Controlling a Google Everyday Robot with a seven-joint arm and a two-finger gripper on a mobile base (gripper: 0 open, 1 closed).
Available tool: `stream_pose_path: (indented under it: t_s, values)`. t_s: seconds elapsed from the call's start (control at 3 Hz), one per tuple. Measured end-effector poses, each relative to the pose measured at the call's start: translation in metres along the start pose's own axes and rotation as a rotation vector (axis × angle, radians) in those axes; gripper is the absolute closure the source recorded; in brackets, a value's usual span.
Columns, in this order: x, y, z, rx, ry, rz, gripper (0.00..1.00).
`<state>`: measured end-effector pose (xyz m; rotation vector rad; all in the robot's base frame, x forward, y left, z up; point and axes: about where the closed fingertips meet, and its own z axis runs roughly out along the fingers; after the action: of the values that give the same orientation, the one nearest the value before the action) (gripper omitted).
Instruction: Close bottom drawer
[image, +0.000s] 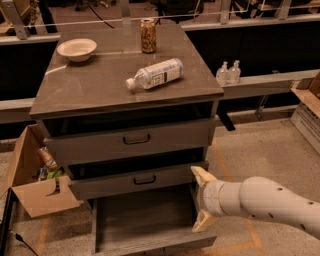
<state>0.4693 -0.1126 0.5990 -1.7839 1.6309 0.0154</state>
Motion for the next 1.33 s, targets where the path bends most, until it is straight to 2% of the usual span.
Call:
stream_pose_path:
  t_s: [0.33, 1.0, 1.33]
  values:
    - [0.024, 0.017, 0.052, -0.044, -0.004, -0.062, 0.0]
    - [0.054, 0.056, 0.156, -0.231, 0.016, -0.184, 0.0]
    - [0.054, 0.056, 0.156, -0.231, 0.016, -0.184, 0.0]
